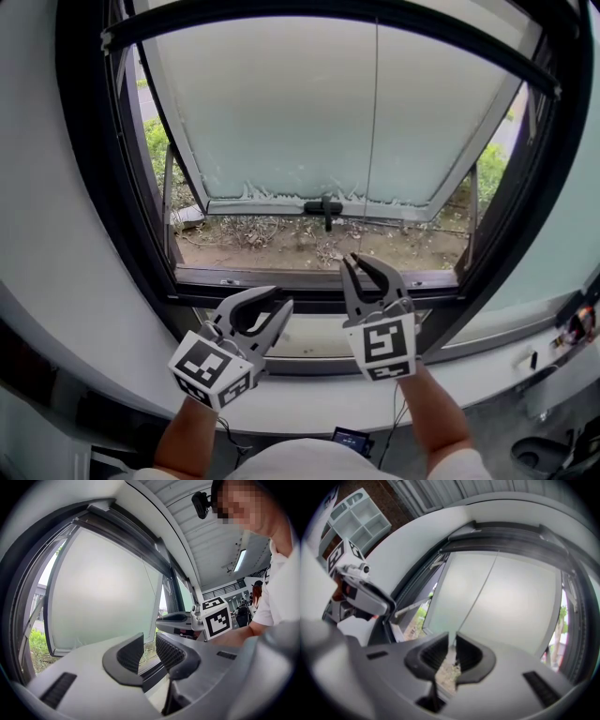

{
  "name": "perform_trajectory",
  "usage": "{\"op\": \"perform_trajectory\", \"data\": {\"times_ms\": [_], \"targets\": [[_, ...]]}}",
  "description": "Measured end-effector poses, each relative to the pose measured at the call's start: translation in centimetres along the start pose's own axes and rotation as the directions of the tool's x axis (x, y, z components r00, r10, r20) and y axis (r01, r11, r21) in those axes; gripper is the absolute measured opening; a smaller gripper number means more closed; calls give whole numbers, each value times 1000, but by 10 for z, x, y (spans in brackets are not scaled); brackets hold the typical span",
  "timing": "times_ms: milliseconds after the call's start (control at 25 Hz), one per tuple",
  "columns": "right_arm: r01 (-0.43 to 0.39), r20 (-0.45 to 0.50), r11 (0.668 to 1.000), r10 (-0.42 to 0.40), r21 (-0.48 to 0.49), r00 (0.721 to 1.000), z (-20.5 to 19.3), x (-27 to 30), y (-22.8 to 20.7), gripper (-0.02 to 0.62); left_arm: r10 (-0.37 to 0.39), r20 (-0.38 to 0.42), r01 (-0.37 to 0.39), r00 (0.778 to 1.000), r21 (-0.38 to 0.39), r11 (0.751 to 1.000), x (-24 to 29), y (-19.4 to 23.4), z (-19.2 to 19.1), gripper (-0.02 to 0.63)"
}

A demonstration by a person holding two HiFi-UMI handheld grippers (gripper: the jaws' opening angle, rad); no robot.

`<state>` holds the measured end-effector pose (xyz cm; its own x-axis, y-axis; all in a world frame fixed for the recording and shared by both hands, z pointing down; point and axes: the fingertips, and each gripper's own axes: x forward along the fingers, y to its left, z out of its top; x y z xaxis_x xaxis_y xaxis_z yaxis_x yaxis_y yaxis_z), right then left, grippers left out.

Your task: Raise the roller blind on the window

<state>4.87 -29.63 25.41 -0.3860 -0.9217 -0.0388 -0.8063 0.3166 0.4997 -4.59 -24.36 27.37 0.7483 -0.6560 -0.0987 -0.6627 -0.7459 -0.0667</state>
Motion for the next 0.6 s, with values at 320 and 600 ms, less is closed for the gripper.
{"op": "perform_trajectory", "data": {"times_ms": [320, 600], "targets": [[11, 20, 1000, -11, -8, 1000, 13, -3, -6, 58, -9, -6, 9, 1000, -11, 1000, -1, -6, -2, 98], [17, 33, 1000, -17, -6, 999, 16, -5, -7, 58, -13, -7, 13, 1000, -21, 1000, -2, -9, -5, 98]]}}
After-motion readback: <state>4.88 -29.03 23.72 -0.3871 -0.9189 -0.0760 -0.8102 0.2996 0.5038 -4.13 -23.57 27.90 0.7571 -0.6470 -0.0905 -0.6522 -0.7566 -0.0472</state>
